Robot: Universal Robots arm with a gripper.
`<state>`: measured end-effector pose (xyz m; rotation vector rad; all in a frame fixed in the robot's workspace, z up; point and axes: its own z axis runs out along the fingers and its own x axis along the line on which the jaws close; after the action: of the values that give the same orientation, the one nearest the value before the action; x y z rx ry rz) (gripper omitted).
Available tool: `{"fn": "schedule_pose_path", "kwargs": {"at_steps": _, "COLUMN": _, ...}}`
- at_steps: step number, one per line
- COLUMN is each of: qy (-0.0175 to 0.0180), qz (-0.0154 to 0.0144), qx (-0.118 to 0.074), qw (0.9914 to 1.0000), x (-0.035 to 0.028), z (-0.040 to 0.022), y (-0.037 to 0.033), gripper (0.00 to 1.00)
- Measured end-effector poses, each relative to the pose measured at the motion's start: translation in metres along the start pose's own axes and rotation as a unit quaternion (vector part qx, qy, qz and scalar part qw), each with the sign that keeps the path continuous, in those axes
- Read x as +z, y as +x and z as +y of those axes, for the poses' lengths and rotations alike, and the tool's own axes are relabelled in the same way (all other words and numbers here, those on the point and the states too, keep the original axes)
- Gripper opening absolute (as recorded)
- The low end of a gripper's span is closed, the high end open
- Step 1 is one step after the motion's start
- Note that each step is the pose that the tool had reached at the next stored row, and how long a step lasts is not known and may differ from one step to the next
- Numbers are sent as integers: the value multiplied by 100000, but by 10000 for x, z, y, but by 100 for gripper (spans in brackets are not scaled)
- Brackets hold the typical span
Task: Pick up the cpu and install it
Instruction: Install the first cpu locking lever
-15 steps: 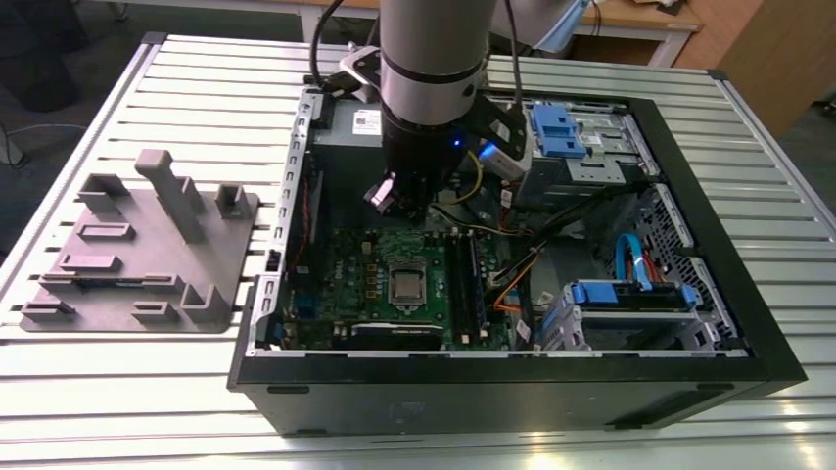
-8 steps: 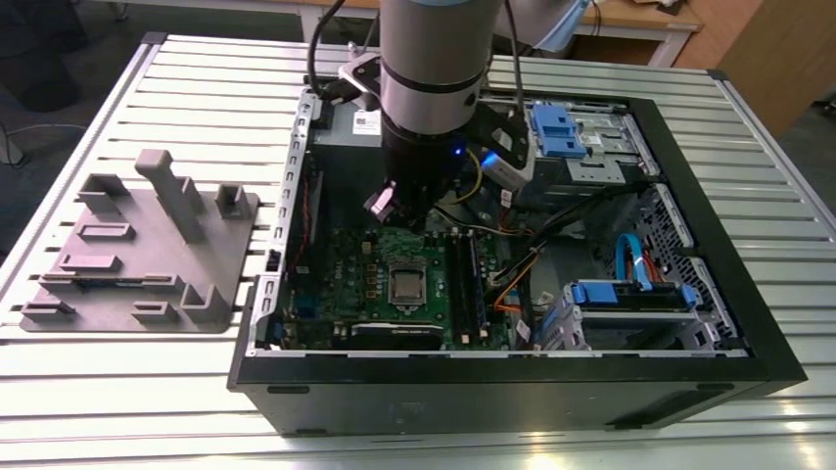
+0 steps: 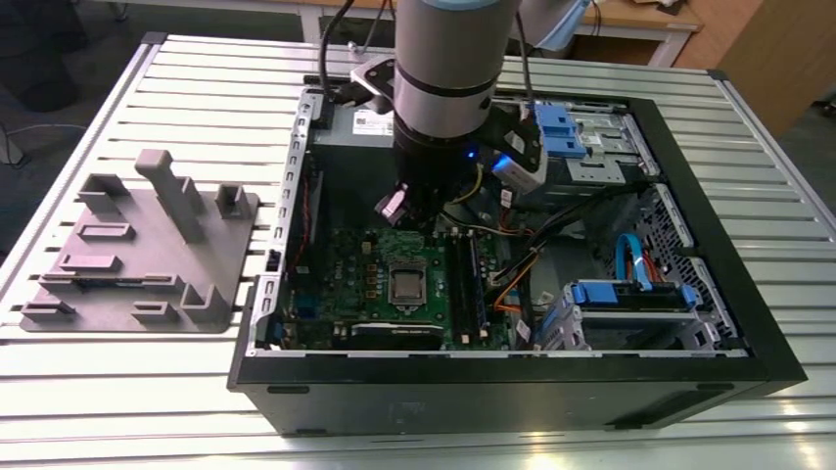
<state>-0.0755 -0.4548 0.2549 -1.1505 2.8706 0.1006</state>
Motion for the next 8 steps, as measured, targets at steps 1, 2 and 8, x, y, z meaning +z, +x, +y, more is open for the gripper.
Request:
{"fn": "schedule_pose_path", "kwargs": {"at_steps": 1, "qy": -6, "qz": -1, "qx": -1, "qw": 100000, "x": 1, "z": -13, "y": -12, "gripper": 11}}
{"fn": "schedule_pose_path", "kwargs": {"at_steps": 2, "qy": -14, "qz": 4, "qx": 8, "qw": 100000, "x": 1, "z": -23, "y": -20, "gripper": 11}}
{"fn": "schedule_pose_path", "kwargs": {"at_steps": 8, "qy": 113, "qz": -70, "qx": 2078, "qw": 99978, "x": -2, "z": -31, "y": -30, "gripper": 11}}
